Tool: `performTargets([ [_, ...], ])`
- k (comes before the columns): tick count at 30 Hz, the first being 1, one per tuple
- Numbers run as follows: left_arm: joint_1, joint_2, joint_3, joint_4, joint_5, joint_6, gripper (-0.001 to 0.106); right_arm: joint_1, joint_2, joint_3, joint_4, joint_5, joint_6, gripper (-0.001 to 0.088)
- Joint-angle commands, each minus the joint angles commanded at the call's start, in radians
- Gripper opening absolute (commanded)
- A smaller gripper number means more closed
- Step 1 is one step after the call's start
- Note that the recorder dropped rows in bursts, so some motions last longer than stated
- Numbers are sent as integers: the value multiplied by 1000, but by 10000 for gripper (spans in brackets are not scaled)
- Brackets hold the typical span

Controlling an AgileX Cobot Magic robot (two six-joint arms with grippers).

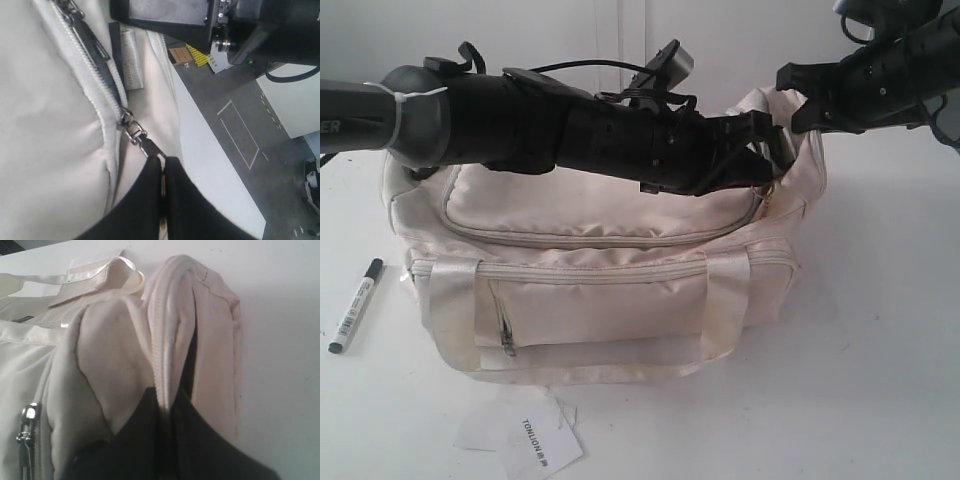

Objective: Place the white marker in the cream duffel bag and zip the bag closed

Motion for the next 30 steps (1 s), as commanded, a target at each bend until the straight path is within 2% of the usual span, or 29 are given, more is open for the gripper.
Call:
performTargets([
  [15,-12,0,0,13,47,-12,0,0,0,0,0,2,0,0],
  [25,-12,-8,0,216,60,-162,0,0,0,0,0,2,0,0],
  [30,-12,-31,0,227,50,-162,0,0,0,0,0,0,0,0],
])
